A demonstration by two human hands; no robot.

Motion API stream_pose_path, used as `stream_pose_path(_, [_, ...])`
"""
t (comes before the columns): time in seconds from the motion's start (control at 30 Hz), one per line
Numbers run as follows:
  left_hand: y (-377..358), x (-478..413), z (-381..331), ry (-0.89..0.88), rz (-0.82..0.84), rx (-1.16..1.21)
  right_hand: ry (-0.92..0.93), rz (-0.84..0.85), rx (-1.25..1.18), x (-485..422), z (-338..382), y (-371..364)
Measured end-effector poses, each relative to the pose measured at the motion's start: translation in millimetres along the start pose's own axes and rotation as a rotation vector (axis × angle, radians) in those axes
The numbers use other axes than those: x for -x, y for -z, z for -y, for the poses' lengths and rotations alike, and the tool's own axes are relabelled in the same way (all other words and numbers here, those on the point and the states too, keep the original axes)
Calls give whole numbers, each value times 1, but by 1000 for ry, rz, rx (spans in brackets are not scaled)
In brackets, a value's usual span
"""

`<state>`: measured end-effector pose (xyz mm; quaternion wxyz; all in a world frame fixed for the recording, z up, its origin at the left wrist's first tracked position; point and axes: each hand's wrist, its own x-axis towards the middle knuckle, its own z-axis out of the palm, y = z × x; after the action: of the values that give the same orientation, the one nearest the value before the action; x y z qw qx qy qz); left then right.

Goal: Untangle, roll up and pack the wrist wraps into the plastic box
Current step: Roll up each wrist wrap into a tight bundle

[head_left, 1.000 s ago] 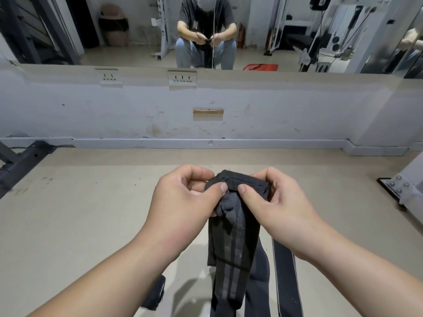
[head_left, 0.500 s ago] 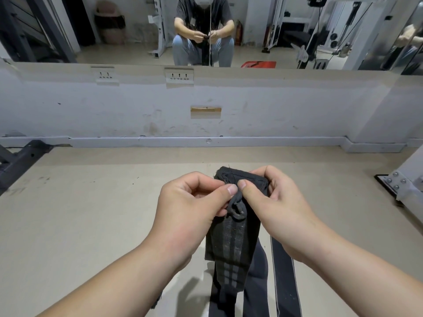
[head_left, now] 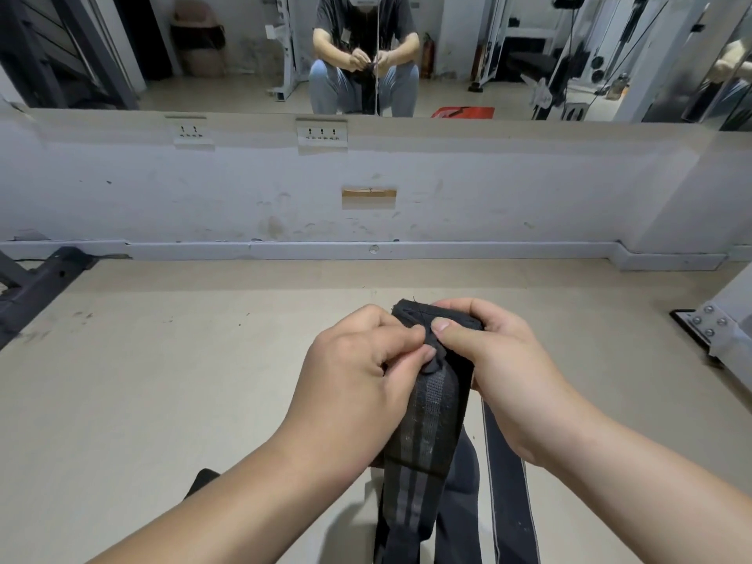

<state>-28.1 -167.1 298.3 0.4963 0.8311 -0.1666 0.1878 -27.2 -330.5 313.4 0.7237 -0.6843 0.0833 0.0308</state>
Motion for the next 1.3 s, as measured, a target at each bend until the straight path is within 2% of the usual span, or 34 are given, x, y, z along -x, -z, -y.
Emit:
stream_pose_path(0.1, [-1, -1, 2, 5, -65, 4, 25, 54, -18, 1, 1, -2])
stream_pose_path(0.3, [3, -3, -7, 221, -67, 141, 133, 200, 24, 6, 3, -3])
stream_pose_path(0.4, [6, -5, -8, 243, -45, 210, 115, 215, -31, 2, 2, 2])
stream_pose_path(0.57, [17, -10, -9, 188, 152, 182, 67, 167, -41, -5, -1, 11])
stream_pose_path(0.7, [25, -17, -11, 289, 75, 130, 91, 207, 6, -5, 5, 13])
stream_pose_path(0.73, [27, -18, -11, 339, 103, 138, 97, 221, 6, -5, 7, 13])
stream_pose_path(0.8, [29, -17, -12, 396, 262, 234, 107, 266, 14, -3, 8, 13])
stream_pose_path(0.83, [29, -16, -12, 384, 344, 284, 118, 287, 40, -2, 7, 13])
stream_pose_path(0.9, [27, -12, -11, 351, 406, 299, 145, 303, 115, -1, 3, 10])
stream_pose_path(1.17, [23, -15, -11, 378, 272, 449, 266, 363, 228, 2, 5, 6])
stream_pose_path(1.3, [22, -15, -13, 401, 249, 479, 249, 305, 139, 2, 9, 8])
